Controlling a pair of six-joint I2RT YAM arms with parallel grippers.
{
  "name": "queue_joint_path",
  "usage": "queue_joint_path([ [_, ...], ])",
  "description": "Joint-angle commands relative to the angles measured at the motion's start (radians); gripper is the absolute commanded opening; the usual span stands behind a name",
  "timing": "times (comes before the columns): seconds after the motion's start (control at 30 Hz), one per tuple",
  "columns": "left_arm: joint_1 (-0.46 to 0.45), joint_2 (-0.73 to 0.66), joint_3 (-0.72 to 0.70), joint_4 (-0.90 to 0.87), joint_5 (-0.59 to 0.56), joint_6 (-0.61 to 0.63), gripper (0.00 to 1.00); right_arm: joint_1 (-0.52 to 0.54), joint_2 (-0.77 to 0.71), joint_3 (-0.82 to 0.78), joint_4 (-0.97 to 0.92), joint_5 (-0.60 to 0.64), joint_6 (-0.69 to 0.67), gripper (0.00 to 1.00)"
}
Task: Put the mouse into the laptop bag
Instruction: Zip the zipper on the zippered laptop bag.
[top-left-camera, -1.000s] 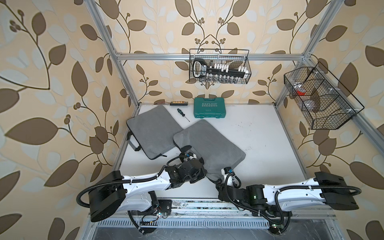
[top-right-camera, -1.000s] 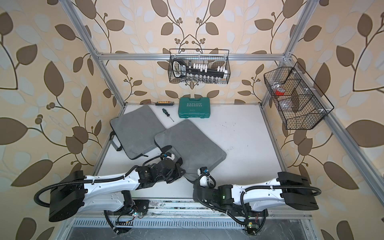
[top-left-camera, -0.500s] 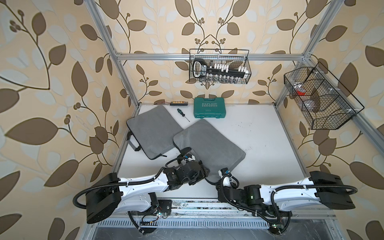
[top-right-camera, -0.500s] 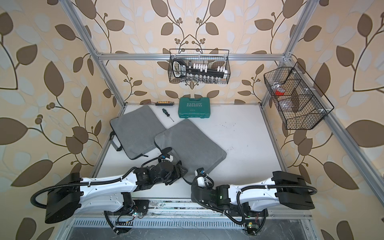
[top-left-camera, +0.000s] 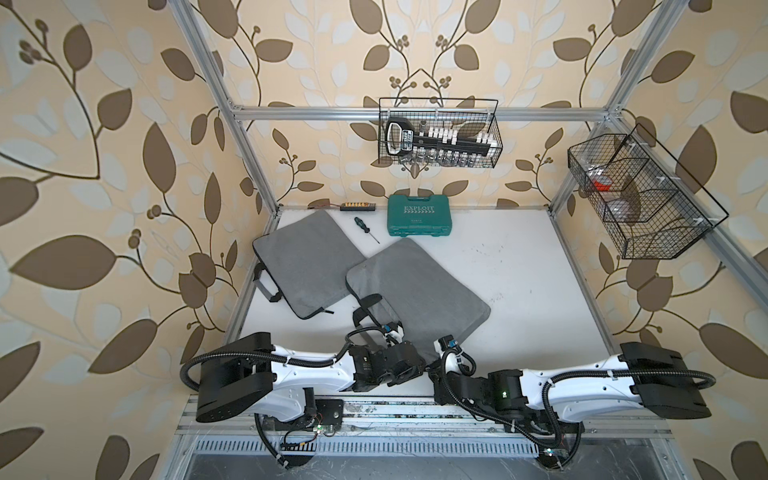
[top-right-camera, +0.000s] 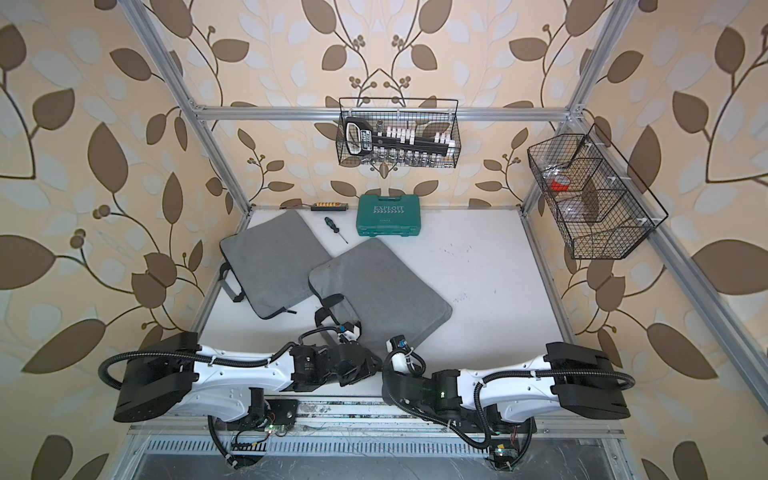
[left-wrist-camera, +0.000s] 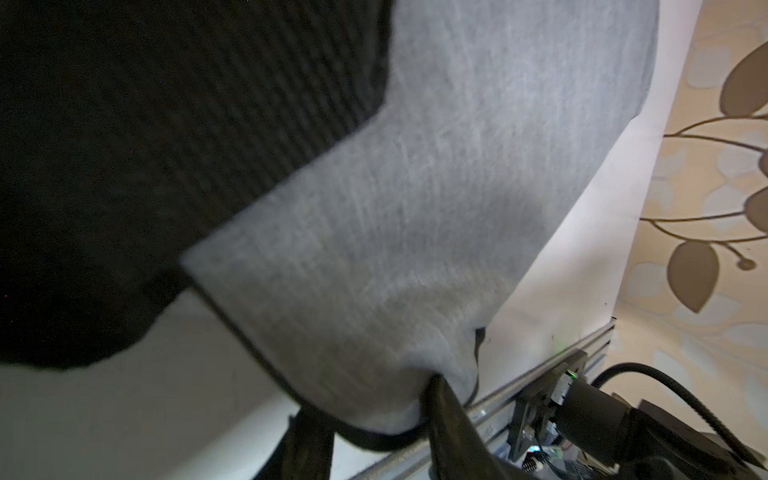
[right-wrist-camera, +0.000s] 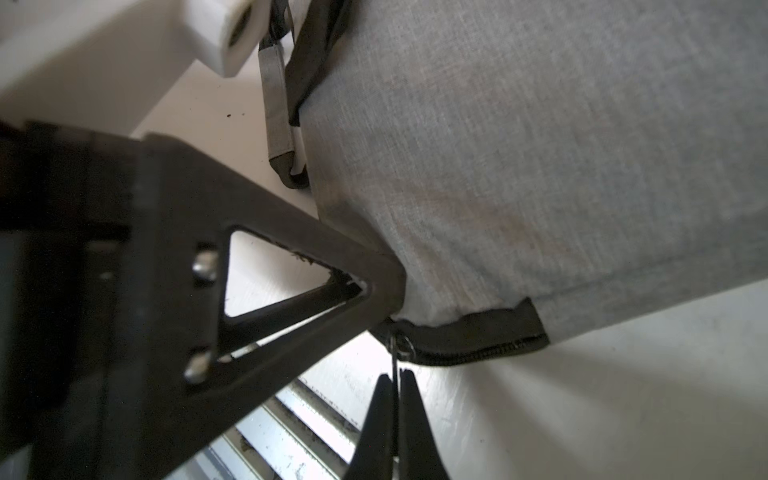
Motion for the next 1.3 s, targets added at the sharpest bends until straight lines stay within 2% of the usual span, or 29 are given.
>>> queue_joint_path([
  [0.0,0.003,0.013,0.045,-0.005,-0.124,-0.014,0.46,0.001,-0.027,-0.025,0.043,0.0,0.017,0.0],
  [0.07,0.005,0.004,0.05,-0.035,-0.183,-0.022,0.53,0.001,-0.027,-0.039,0.044,-0.002,0.028,0.0],
  [0.13,0.015,-0.005,0.052,-0.04,-0.193,-0.021,0.55,0.001,-0.029,-0.049,0.048,-0.002,0.031,0.0],
  [0.23,0.016,-0.012,0.062,-0.039,-0.213,-0.017,0.66,0.0,-0.032,-0.052,0.051,-0.007,0.033,0.0],
  [0.3,0.016,-0.001,0.066,-0.021,-0.214,-0.015,0.67,0.002,-0.035,-0.052,0.057,-0.011,0.029,0.0],
  [0.33,0.016,0.011,0.07,-0.007,-0.206,-0.016,0.65,0.001,-0.038,-0.054,0.068,-0.016,0.025,0.0],
  [0.37,0.017,0.025,0.071,0.013,-0.197,-0.011,0.59,0.001,-0.039,-0.056,0.077,-0.02,0.021,0.0],
  [0.47,0.019,0.056,0.076,0.038,-0.18,-0.021,0.29,0.002,-0.031,-0.055,0.078,-0.015,0.03,0.0],
  [0.57,0.028,0.049,0.077,0.024,-0.182,-0.025,0.06,0.0,-0.008,-0.043,0.001,0.021,0.087,0.0],
  [0.63,0.04,0.024,0.075,0.004,-0.18,-0.019,0.0,-0.001,0.0,-0.041,-0.053,0.04,0.129,0.0],
  [0.87,0.094,-0.11,0.019,-0.044,-0.168,-0.005,0.0,-0.046,-0.041,-0.119,-0.111,0.047,0.224,0.0],
  [1.1,0.1,-0.187,-0.018,-0.059,-0.124,0.015,0.0,-0.137,-0.138,-0.181,-0.122,0.042,0.216,0.0],
  [1.27,0.1,-0.227,-0.057,-0.032,-0.107,0.016,0.0,-0.239,-0.193,-0.192,-0.109,0.012,0.153,0.0],
])
